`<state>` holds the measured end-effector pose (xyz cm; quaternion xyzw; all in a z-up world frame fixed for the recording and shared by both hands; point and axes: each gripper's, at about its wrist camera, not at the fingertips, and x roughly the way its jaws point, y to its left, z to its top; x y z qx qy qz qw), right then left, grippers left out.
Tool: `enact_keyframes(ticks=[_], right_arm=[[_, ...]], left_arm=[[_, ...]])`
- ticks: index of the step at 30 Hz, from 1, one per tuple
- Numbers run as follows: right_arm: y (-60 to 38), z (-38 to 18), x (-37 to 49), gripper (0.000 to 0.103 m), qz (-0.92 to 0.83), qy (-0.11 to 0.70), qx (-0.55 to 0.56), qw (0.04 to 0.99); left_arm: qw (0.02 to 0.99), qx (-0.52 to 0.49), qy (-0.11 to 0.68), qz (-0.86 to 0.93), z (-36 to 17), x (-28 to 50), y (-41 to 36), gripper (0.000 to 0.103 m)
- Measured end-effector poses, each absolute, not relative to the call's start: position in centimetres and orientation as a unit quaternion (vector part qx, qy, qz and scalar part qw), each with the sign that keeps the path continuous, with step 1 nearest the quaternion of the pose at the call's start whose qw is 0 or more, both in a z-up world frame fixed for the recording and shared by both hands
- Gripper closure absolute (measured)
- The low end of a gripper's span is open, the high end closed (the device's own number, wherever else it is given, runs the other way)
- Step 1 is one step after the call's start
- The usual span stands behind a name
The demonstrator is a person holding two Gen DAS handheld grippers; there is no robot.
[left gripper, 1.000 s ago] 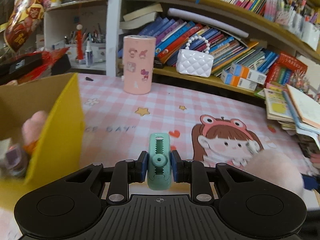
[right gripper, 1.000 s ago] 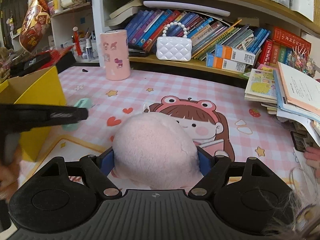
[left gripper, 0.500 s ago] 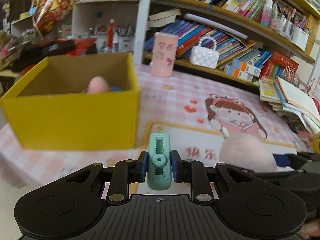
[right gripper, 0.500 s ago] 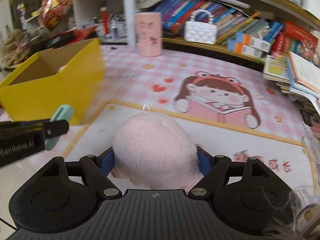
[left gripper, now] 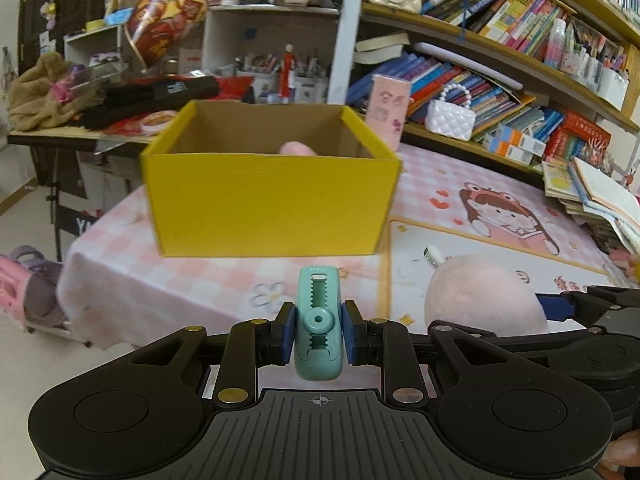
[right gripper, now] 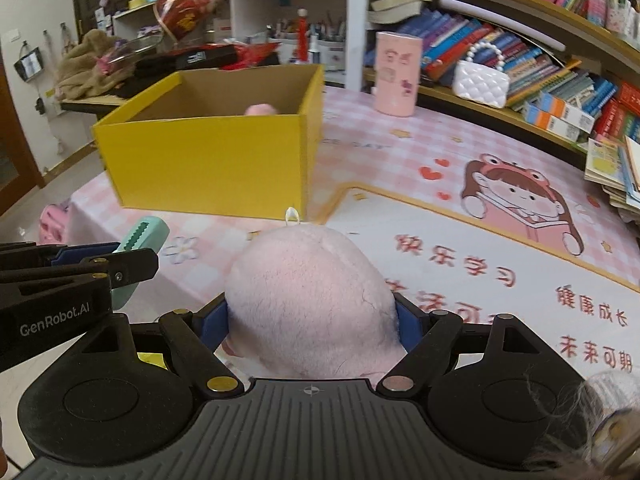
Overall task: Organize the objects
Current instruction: 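Carry the mint eraser and pink plush pig with both tools over the yellow box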
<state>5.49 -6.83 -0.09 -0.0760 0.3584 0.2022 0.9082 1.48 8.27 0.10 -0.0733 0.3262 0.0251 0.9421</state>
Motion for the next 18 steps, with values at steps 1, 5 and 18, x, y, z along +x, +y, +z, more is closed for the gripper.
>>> enact_keyframes(ticks=[1, 5, 18], right_arm=[[-6.3, 0.0, 5.0, 0.024, 0.204, 0.356, -0.078, 0.908], [-4.5, 0.2, 3.4, 0.024, 0.212, 0.347, -0.083, 0.910], [-0.6, 0.1, 0.5, 0.024, 0.220, 0.349, -0.081, 0.907]], left_arm=[[0.942, -0.073, 0.325, 0.028, 0.1, 1.0, 8.7, 0.080], [0.944, -0.070, 0.321, 0.037, 0.3, -0.5, 10.3, 0.080], [0.946, -0.060, 0.317, 0.046, 0.4, -3.8, 13.9, 0.080]])
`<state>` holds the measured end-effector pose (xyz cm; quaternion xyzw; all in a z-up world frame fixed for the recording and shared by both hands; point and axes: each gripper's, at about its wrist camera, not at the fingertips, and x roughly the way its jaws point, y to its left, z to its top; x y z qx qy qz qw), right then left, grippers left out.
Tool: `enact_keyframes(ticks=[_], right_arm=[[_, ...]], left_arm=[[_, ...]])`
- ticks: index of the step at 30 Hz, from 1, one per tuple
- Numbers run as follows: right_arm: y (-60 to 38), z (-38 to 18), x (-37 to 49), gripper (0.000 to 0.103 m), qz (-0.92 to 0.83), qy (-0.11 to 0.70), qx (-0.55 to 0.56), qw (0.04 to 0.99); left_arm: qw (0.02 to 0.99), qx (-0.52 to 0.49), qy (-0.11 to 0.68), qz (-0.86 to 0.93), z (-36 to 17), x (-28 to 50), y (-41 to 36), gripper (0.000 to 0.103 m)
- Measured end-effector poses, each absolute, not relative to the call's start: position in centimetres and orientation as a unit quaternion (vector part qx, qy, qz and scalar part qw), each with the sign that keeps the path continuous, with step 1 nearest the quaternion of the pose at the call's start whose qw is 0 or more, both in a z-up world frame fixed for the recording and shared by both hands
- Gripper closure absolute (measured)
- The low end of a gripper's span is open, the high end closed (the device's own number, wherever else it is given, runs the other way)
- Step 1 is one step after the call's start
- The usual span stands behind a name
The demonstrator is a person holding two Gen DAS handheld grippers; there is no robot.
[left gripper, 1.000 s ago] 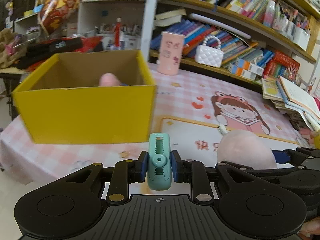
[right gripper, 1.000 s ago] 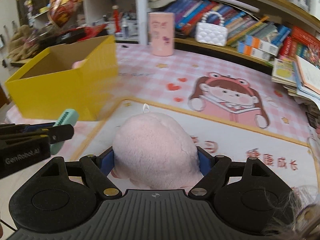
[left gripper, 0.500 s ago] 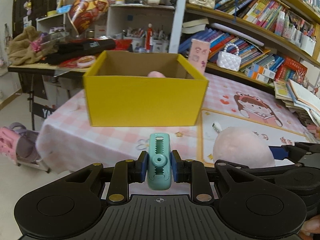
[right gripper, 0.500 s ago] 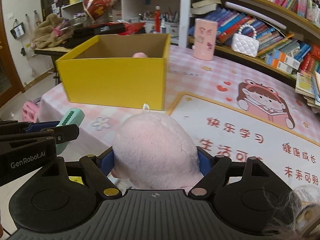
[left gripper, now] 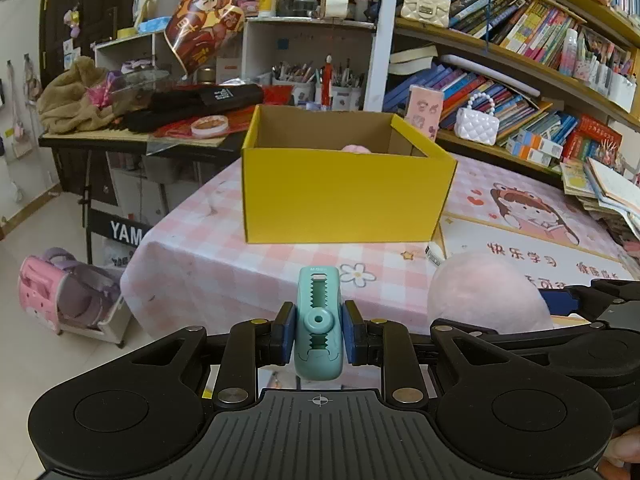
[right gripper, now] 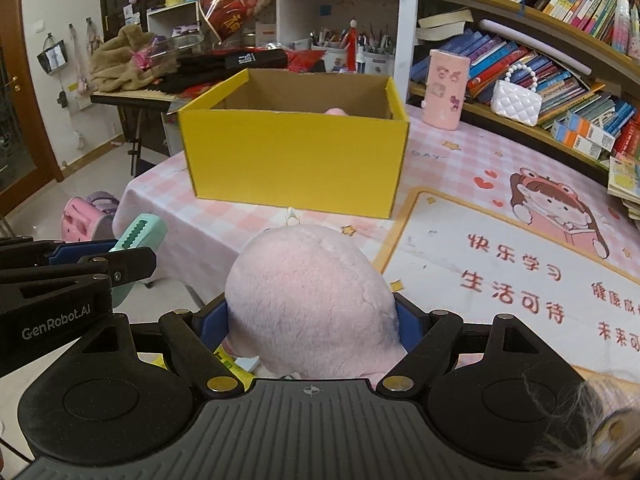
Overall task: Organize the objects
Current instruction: 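Carry the mint eraser and pink plush pig with both tools over the yellow box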
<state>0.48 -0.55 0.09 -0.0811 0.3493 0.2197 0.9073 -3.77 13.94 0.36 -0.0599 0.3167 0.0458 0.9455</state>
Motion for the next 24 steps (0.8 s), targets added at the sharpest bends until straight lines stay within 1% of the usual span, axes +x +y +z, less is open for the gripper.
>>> enact_keyframes(ticks=[10, 17, 24], right_arm=[[0.4, 0.9, 1.6, 0.024, 0.216, 0.341, -0.085, 0.911], [1.2, 3.6, 6.2, 0.024, 0.217, 0.293, -0.081, 0.928], [2.2, 6.7, 11.8, 0.024, 0.225, 0.226, -0.081, 0.944]], left_arm=[[0.951, -0.062, 0.299, 0.040, 1.0, -2.6, 14.9, 0.080], [0.964, -0.052, 0.256, 0.057, 3.7, 0.8, 16.0, 0.080], [0.972, -0.042, 0.219, 0.077, 6.3, 5.5, 16.5, 0.080]])
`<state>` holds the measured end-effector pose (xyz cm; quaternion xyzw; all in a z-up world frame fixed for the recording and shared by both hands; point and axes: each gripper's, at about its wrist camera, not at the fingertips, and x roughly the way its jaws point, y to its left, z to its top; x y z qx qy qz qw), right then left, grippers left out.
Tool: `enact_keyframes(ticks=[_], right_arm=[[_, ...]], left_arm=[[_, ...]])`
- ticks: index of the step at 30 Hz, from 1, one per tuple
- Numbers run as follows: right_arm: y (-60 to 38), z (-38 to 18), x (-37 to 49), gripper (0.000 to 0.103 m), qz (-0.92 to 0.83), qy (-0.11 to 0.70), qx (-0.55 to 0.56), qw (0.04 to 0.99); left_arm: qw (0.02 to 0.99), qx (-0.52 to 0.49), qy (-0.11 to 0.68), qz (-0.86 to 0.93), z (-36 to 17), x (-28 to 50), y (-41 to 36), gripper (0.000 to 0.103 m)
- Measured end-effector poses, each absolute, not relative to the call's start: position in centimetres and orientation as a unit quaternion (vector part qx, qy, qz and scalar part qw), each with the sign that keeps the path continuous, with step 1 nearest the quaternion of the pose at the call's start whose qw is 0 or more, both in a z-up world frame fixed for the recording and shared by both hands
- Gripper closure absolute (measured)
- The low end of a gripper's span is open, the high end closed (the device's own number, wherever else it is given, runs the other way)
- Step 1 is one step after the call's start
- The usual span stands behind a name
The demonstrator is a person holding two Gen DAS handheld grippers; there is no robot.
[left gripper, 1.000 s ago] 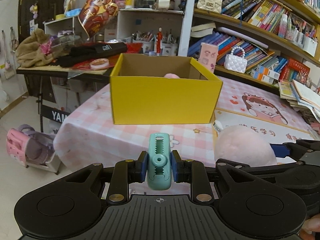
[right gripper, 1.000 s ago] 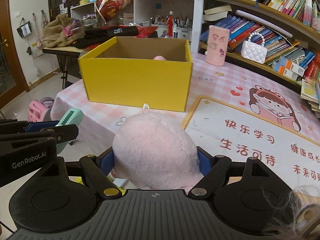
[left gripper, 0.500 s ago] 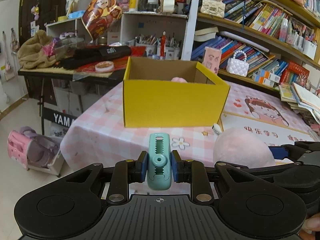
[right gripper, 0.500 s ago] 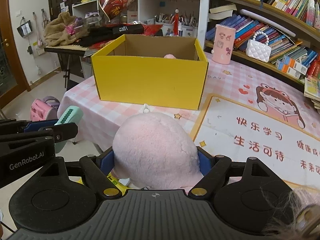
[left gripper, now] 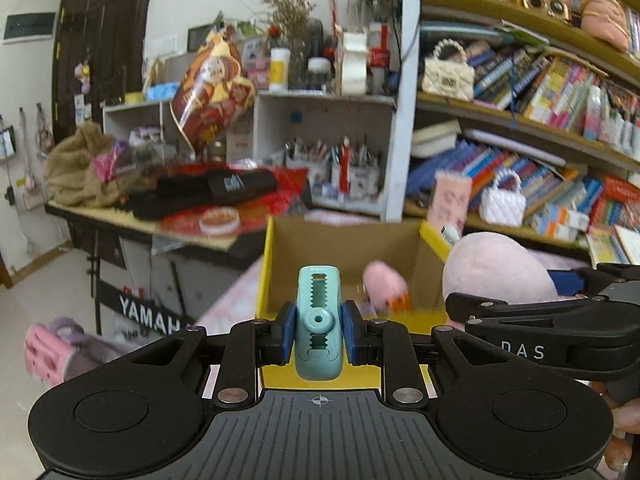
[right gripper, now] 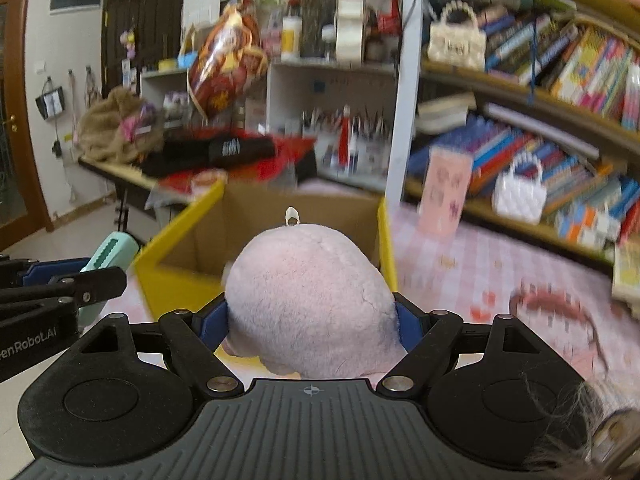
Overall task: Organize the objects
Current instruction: 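Carry the mint eraser and pink plush pig with both tools over the yellow box, then open the left tool and right tool to drop both items into the box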
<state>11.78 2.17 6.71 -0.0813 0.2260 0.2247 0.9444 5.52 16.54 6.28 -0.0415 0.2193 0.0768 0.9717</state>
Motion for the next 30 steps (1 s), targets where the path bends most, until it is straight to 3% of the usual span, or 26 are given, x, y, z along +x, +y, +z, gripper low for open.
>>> enact_keyframes(ticks=[8, 18, 25, 27, 30], right_arm=[[3.9, 5.7, 19.0, 0.024, 0.246, 0.236, -0.106, 0.934], [6.2, 1.6, 24.0, 0.023, 0.316, 0.314, -0.169, 0.879], [5.8, 1.3, 24.7, 0.018, 0.338, 0.329, -0.150, 0.869], [5.5, 1.4, 24.3, 0.018, 0.343, 0.325, -0.149, 0.869], [4.9, 2.0, 23.4, 0.017, 0.348, 0.300, -0.153, 0.875]], left_arm=[[0.969, -0.066, 0.211, 0.112, 6.6, 11.4, 17.3, 0.080], [0.951, -0.077, 0.280, 0.106, 3.4, 16.9, 16.5, 0.080], [0.936, -0.110, 0.322, 0.088, 1.7, 18.0, 16.9, 0.079], [0.936, -0.112, 0.321, 0.086, 1.7, 17.7, 16.9, 0.077], [0.941, -0.111, 0.308, 0.082, 2.3, 17.2, 16.6, 0.062]])
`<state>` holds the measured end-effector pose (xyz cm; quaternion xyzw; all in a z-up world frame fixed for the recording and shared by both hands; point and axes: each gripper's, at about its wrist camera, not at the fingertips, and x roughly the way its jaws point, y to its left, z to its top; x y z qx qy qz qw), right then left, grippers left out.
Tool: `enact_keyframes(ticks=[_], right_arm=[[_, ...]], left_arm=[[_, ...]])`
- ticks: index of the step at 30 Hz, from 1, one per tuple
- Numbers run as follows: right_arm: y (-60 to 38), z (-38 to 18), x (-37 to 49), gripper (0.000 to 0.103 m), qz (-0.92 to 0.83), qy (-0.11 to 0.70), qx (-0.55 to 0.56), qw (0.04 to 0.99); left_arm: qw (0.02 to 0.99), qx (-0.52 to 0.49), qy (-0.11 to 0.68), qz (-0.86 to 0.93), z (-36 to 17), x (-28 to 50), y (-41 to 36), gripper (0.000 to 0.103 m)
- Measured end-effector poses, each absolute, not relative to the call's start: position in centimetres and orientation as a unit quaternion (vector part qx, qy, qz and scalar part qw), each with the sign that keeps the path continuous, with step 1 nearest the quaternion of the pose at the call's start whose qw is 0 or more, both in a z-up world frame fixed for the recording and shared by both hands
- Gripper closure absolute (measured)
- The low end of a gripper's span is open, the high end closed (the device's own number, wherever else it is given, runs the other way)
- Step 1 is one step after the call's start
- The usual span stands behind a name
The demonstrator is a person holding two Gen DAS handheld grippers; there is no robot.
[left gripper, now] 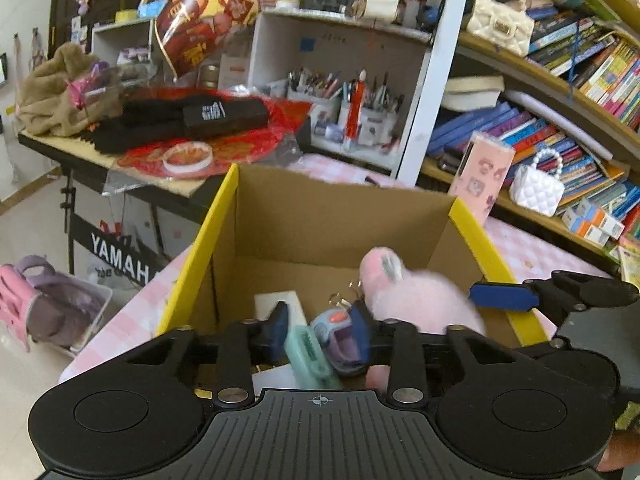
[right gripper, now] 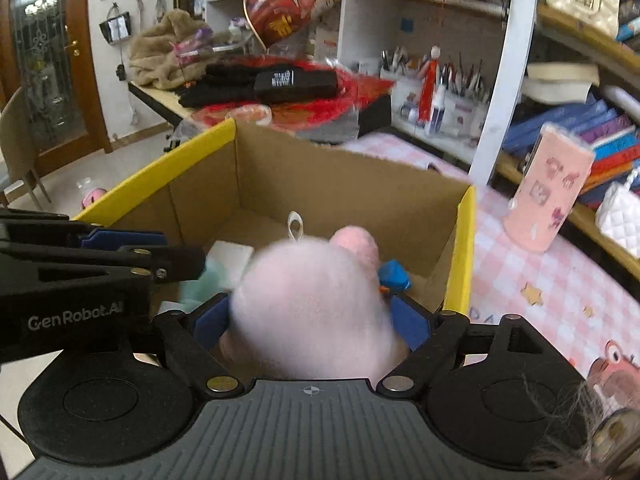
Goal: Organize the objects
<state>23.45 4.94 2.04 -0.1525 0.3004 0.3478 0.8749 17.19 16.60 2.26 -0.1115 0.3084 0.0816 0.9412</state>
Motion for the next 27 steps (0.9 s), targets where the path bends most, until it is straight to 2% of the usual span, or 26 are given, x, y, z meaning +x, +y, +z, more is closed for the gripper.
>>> enact_keyframes(ticks=[1, 2, 6, 8, 15, 17, 27], right_arm=[[4.7, 2.3, 23.1, 0.016, 0.349, 0.292, -0.153, 0.877], [4.5, 2.7, 22.7, 0.016, 0.347, 0.284, -0.154, 0.880], [3.2, 4.2, 20.9, 0.016, 0.331, 0.263, -0.139, 0.895], [2.3, 5.0, 19.7, 0.016, 0.323, 0.250, -0.128, 0.904], [-1.4, 6.2, 14.8, 0.016, 0.249, 0.230, -0.100, 0.936], [-2.7, 6.0, 13.5, 0.016, 0.215, 0.235, -0.087, 0.944], [-8.5, 2.9, 6.0, 0.016, 0.055, 0.289, -0.014, 0.956]], left_arm=[[0.943, -0.110, 0.303, 0.082, 2.5, 17.0, 16.5, 0.053], [0.946, -0.108, 0.296, 0.083, 2.9, 16.7, 16.3, 0.051], [0.956, -0.101, 0.266, 0.080, 4.7, 14.9, 15.5, 0.048], [0.960, -0.098, 0.251, 0.077, 5.5, 13.9, 15.2, 0.041], [0.971, -0.074, 0.223, 0.054, 7.1, 10.0, 13.6, 0.031], [0.971, -0.070, 0.223, 0.048, 7.0, 8.8, 13.1, 0.025], [0.959, -0.054, 0.277, 0.003, 3.4, 4.1, 10.0, 0.020]])
